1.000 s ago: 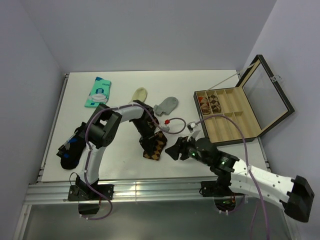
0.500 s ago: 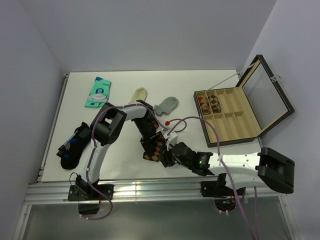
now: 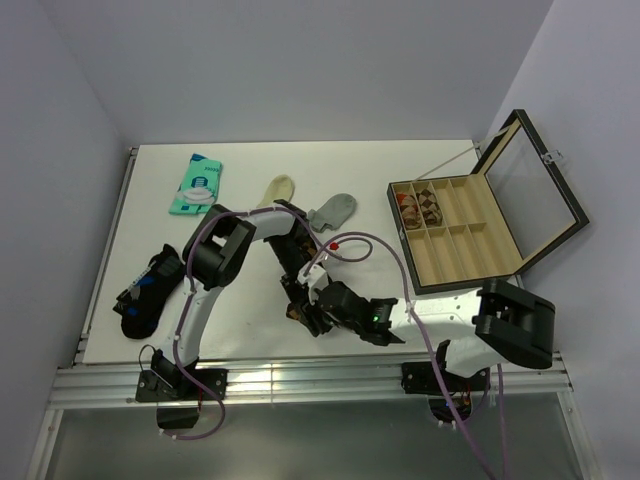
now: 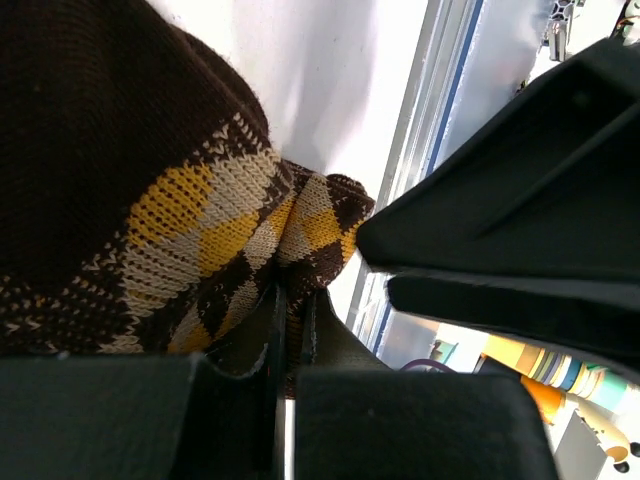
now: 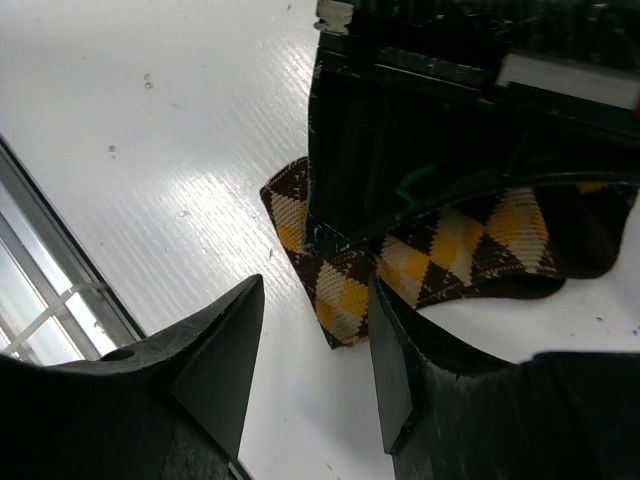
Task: Roll the socks
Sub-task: Roll the sock at the center of the board.
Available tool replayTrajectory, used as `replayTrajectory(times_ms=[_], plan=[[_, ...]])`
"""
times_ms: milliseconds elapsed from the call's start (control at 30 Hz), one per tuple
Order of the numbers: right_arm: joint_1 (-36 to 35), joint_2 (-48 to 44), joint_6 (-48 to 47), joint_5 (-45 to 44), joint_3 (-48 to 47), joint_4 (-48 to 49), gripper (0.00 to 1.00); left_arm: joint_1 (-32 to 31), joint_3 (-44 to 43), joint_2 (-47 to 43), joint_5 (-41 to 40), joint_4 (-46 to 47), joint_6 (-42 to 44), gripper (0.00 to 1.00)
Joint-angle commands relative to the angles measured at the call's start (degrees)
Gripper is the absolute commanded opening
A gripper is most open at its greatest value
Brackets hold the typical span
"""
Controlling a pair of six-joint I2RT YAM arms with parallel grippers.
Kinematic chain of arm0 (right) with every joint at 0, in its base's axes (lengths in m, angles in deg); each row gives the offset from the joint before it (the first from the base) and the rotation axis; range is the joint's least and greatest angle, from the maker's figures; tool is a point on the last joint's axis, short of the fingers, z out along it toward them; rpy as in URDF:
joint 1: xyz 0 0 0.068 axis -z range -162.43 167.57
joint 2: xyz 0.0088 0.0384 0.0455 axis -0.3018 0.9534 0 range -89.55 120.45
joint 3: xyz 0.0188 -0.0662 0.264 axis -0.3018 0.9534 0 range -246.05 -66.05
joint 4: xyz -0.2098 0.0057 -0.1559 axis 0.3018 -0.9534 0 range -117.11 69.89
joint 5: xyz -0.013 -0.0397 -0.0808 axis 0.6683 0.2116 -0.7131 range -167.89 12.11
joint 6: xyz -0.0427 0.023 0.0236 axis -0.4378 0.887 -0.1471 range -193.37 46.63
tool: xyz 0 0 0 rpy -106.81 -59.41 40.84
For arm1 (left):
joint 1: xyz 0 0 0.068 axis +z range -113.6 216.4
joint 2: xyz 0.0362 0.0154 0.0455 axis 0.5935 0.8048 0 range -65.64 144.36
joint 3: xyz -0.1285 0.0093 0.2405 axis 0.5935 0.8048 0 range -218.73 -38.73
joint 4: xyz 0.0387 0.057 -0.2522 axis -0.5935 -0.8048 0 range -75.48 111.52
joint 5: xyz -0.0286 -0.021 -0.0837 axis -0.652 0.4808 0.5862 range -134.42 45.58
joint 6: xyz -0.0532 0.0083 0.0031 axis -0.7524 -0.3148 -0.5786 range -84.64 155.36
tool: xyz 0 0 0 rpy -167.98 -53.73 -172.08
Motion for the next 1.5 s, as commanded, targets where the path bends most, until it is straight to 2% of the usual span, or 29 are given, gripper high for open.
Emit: replayTrajectory(times_ms=[0,333,667,767,967,1067,1200,1467], plan=[[-0.8,2.3,-1.8,0.6,-2.9,1.8,0.53,0.1,-0.9,1.3,-4.3,2.9,0.4,0.05],[-1.4,8.3,-1.2,-0.5,-4.0,1.6,0.52,0.0,-1.5,1.3,-3.4,1.9,1.0,0.07],[-1.6,9.5,2.0,-1.2,0.3,5.5,0.50,0.2,-1.1,1.6,-2.3,-1.9,5.3,0.23],[-1.6,9.9,2.5,-2.2,1.0,6.0,0.49,0.5,-0.8,1.7,-2.3,-1.9,5.3,0.25],[-2.6,11.2,2.8,-5.5,0.7,4.1,0.49,1.7,-0.4,0.6,-3.4,0.8,2.0,0.26],[-3.7,12.3,2.7,-8.4,-1.0,2.2,0.49,2.2,0.0,0.2,-5.4,3.6,-0.8,0.23],[-5.5,12.4,1.7,-10.9,-3.2,-1.8,0.57,2.2,0.5,0.9,-7.4,5.3,-2.8,0.19],[-7.6,12.1,0.0,-16.8,-7.7,-8.7,0.57,2.2,0.6,1.5,-8.7,5.5,-3.4,0.15]])
